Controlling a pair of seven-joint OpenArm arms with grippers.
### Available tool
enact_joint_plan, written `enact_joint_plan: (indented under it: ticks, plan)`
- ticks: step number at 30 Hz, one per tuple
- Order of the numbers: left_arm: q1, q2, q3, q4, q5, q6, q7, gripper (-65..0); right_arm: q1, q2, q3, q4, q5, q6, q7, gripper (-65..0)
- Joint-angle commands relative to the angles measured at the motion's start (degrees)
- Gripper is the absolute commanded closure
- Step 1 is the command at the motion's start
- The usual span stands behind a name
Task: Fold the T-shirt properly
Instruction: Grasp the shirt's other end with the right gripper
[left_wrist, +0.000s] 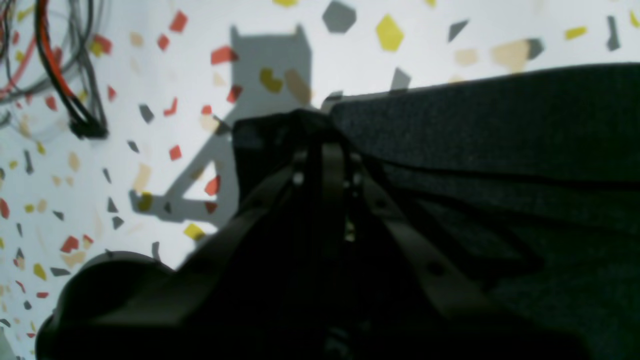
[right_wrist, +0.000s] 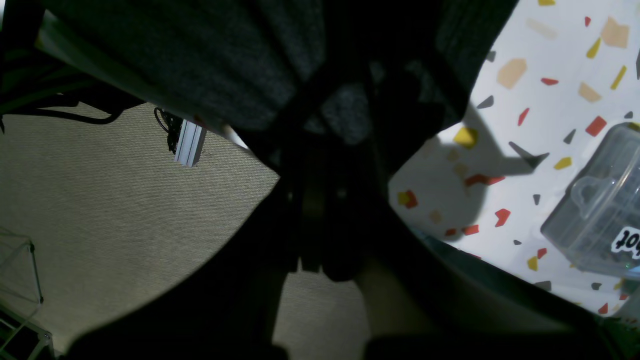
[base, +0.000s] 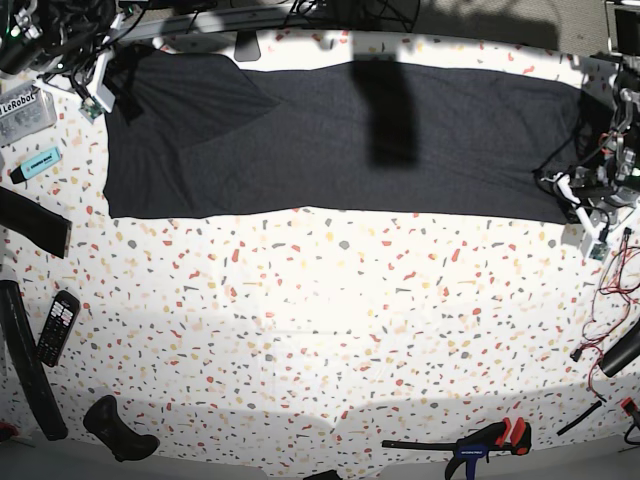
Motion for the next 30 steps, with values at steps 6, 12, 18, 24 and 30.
enact_joint_plan:
  ticks: [6,12,18,24,30]
  plan:
    - [0.7,-1.2,-0.3,2.7,0.6,0.6,-0.9,0.0,-0.1,0.8,0.5,0.9,3.5,0.1,1.6,0.0]
    - [1.1,-1.1,-0.3,2.7,0.6,0.6,-0.9,0.0,6.7,0.8,0.5,1.0,13.2,0.1,4.1,0.0]
    - [1.1,-1.1,-0.3,2.7,0.6,0.6,-0.9,0.0,16.0,0.7,0.5,0.8,14.8,0.1,3.5,0.0]
    - [1.1,-1.1,-0.3,2.7,0.6,0.6,-0.9,0.0,21.3,-2.3,0.5,0.7,14.8,0.1,0.2,0.0]
    - [1.1,-1.1,-0.3,2.7,0.6,0.6,-0.9,0.0,24.5,-8.0,0.5,0.7,9.0,0.1,0.3,0.0]
